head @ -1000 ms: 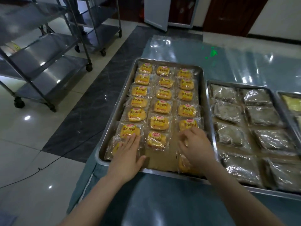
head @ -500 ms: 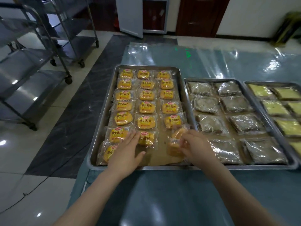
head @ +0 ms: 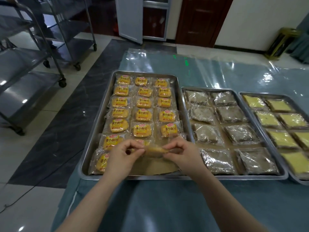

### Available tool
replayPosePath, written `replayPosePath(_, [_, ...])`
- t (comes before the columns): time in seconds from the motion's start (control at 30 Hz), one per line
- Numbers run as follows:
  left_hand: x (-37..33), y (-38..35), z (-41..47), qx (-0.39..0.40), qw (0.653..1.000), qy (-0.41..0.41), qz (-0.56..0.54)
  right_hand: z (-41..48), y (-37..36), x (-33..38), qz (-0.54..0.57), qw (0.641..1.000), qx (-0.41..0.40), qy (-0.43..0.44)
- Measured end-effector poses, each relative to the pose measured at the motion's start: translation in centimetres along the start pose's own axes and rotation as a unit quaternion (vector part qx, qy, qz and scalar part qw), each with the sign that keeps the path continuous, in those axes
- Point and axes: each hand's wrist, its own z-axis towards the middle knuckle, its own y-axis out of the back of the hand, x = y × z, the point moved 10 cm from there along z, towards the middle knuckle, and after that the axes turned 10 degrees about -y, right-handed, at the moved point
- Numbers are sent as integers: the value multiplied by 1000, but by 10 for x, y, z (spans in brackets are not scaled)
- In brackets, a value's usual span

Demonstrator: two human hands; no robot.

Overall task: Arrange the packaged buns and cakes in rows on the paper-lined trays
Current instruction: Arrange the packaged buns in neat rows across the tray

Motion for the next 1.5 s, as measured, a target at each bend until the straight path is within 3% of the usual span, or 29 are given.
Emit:
replayPosePath(0.07, [1, -4, -3, 10, 1000, -4, -20, -1, 6, 1, 25, 999, -31, 10])
replayPosePath(0.27, [22, -6, -8, 16, 998, 55, -29, 0, -7, -23, 127, 991, 4, -48])
replayPosePath(0.4, [45, -7, -23, -66, 978, 158, -115, -1, -15, -34, 109, 991, -18, -71])
replayPosePath(0.5, [49, -13, -29, -67, 964, 189, -173, -4, -29, -34, 66, 996, 16, -57])
replayPosePath(0.6, [48, -4, -28, -45, 982, 159, -86, -9, -44, -40, 39, 995, 65, -60])
replayPosePath(0.8, [58, 10, -29, 6, 987, 126, 99, -3, -50, -68, -37, 989, -8, -144])
replayPosePath(0.93, [59, 19, -39, 10, 971, 102, 218, 9, -65, -70, -124, 982, -7, -141])
replayPosePath(1.1, [59, 7, -33, 53, 956, 53, 283, 22, -70, -75, -177, 974, -16, -140])
replayPosePath(1.33, [70, 1, -26, 95, 935, 59, 336, 18, -59, -62, -263, 960, -35, -86])
replayPosePath(1.4, [71, 2, -24, 103, 935, 63, 333, 15, -31, -52, -280, 954, -88, -54])
replayPosePath(1.5, [67, 6, -23, 91, 933, 53, 345, 11, 15, -44, -386, 907, -166, -17])
